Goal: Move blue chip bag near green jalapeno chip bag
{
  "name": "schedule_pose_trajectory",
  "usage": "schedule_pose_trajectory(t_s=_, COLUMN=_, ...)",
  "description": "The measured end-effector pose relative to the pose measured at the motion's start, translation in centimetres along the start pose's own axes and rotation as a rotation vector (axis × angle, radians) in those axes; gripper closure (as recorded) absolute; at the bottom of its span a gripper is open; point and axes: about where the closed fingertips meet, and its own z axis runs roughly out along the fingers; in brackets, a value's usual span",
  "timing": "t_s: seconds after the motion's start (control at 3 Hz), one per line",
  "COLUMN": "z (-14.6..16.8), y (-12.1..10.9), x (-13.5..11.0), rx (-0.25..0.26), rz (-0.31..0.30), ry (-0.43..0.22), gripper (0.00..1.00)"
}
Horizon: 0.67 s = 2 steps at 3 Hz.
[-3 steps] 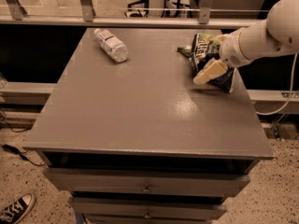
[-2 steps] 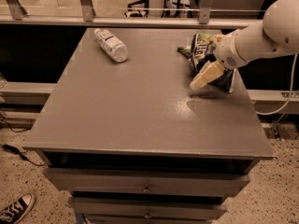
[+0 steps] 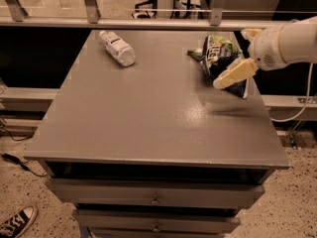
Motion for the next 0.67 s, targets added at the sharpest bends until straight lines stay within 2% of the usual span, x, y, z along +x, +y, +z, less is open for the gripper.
schedule_pose_trajectory(t_s=0.33, z=-5.5, y=0.2, x=-1.6, rx=0.069, rz=0.016, ry=-0.121, gripper=0.0)
schedule_pose_trajectory(t_s=0.67, z=-9.6, y=-0.3, x=0.0, rx=0.123, rz=0.055, ry=-0.156, gripper=0.0)
